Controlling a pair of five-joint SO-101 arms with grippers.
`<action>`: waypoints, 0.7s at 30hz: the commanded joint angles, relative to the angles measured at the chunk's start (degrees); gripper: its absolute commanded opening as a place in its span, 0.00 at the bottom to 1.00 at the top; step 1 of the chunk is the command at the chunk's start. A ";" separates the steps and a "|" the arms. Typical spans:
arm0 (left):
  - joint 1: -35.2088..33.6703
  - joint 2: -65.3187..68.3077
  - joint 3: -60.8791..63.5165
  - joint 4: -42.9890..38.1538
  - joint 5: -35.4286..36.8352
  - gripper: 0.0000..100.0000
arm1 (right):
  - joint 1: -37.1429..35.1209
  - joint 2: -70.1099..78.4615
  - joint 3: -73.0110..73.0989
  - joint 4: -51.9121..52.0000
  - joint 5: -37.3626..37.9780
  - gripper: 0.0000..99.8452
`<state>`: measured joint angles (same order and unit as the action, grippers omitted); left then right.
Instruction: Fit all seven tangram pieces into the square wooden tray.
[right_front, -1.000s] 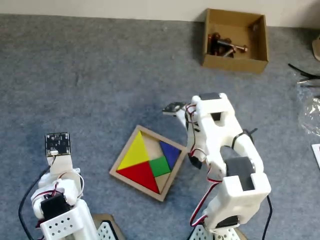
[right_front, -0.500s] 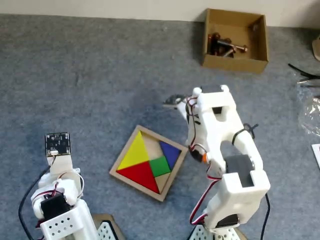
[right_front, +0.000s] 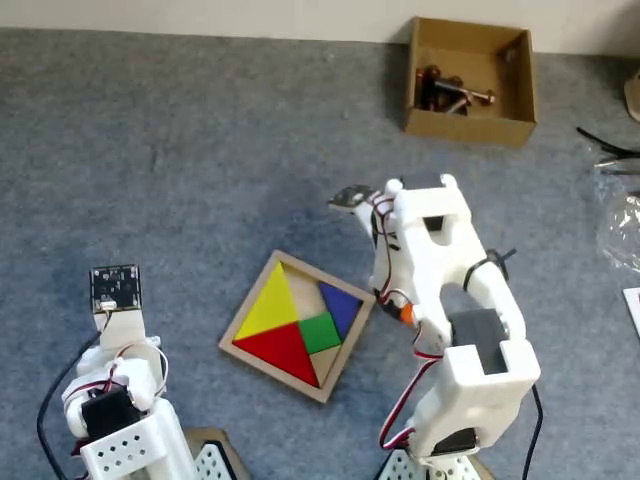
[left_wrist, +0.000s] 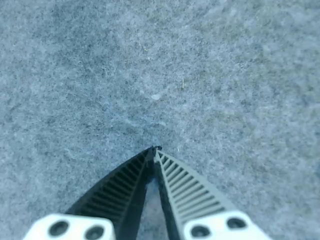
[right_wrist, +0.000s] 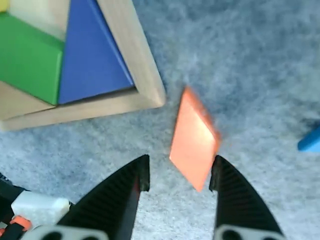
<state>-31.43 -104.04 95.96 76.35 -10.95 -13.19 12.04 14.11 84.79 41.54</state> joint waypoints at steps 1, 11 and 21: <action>0.84 -0.31 1.19 0.26 0.53 0.01 | -0.13 -3.03 -0.57 -0.13 -0.70 0.19; 0.84 -0.31 1.19 0.26 0.53 0.01 | -3.12 -2.86 -0.31 5.05 -0.79 0.19; 0.84 -0.31 1.19 0.26 0.53 0.01 | -3.03 -2.77 1.10 -0.75 -0.70 0.19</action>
<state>-31.43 -104.04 95.96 76.35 -10.95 -15.82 12.04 14.90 85.41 41.19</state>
